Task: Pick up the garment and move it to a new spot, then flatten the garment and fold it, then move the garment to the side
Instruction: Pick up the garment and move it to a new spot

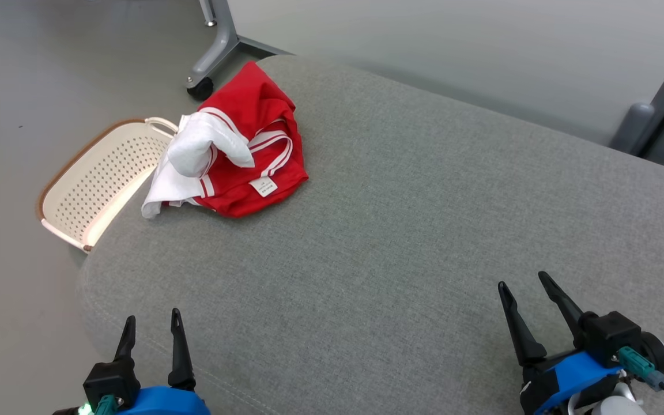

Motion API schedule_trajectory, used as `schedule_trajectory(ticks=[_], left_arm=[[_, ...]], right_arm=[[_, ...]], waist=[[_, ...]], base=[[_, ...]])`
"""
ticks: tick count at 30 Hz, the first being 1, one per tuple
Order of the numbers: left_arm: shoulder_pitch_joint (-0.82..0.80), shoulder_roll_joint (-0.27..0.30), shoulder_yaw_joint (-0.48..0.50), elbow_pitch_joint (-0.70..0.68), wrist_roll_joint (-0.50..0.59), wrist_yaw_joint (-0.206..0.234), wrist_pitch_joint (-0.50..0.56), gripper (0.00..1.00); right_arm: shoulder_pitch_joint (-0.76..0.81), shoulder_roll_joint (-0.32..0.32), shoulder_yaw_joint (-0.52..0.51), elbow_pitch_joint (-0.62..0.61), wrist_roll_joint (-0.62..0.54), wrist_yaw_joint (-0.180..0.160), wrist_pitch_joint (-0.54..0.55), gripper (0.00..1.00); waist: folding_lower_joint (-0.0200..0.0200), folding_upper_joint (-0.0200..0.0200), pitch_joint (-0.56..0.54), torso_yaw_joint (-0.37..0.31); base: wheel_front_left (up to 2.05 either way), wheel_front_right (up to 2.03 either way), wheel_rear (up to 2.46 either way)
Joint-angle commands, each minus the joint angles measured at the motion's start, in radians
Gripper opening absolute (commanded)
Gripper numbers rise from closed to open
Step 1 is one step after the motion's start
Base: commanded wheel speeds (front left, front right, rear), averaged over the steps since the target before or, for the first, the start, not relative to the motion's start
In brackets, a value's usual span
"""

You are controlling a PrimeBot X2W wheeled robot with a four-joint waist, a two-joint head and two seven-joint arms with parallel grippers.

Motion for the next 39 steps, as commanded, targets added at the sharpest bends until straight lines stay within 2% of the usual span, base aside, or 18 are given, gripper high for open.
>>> schedule_trajectory(ticks=[1, 8, 15, 22, 25, 30, 35, 39], left_arm=[[0.005, 0.000, 0.005, -0.011, -0.006, 0.008, -0.003, 1.00], [-0.038, 0.000, 0.012, -0.004, -0.024, 0.015, -0.003, 1.00], [-0.152, 0.000, 0.036, 0.008, -0.037, 0.025, -0.003, 1.00], [-0.318, 0.001, 0.095, 0.034, 0.012, 0.029, -0.003, 1.00], [-0.380, 0.003, 0.129, 0.048, 0.034, 0.045, -0.003, 1.00], [-0.484, 0.033, 0.152, 0.088, 0.078, 0.048, -0.003, 1.00], [-0.566, 0.053, 0.175, 0.139, 0.106, 0.085, -0.003, 1.00], [-0.627, 0.058, 0.206, 0.268, 0.086, 0.124, -0.002, 1.00]], right_arm=[[-0.017, -0.009, 0.004, -0.001, 0.001, 0.000, -0.004, 1.00], [-0.021, -0.028, 0.011, -0.009, 0.008, 0.000, -0.004, 1.00], [-0.054, -0.075, 0.038, -0.039, 0.019, 0.000, -0.004, 1.00], [-0.093, -0.132, 0.069, -0.076, 0.033, 0.000, -0.004, 1.00], [-0.103, -0.147, 0.081, -0.091, 0.038, 0.000, -0.004, 1.00], [-0.127, -0.177, 0.092, -0.093, 0.057, 0.000, -0.003, 1.00], [-0.143, -0.198, 0.093, -0.096, 0.071, 0.000, -0.001, 1.00], [-0.161, -0.201, 0.097, -0.091, 0.083, -0.001, 0.000, 1.00]], waist=[[-0.0001, -0.0001, 0.010, 0.006], [-0.0001, -0.0001, 0.032, 0.006], [-0.0001, -0.0001, 0.107, -0.037], [-0.0001, -0.0001, 0.200, -0.091], [-0.0001, -0.0001, 0.234, -0.117], [-0.0001, -0.0001, 0.285, -0.159], [-0.0001, -0.0001, 0.325, -0.194], [-0.0001, -0.0001, 0.349, -0.223]], base=[[0.00, 0.00, 0.00], [0.00, 0.00, 0.00], [0.00, 0.00, 0.00], [0.00, 0.00, 0.00], [0.00, 0.00, 0.00], [0.00, 0.00, 0.00], [0.00, 0.00, 0.00], [0.00, 0.00, 0.00]])
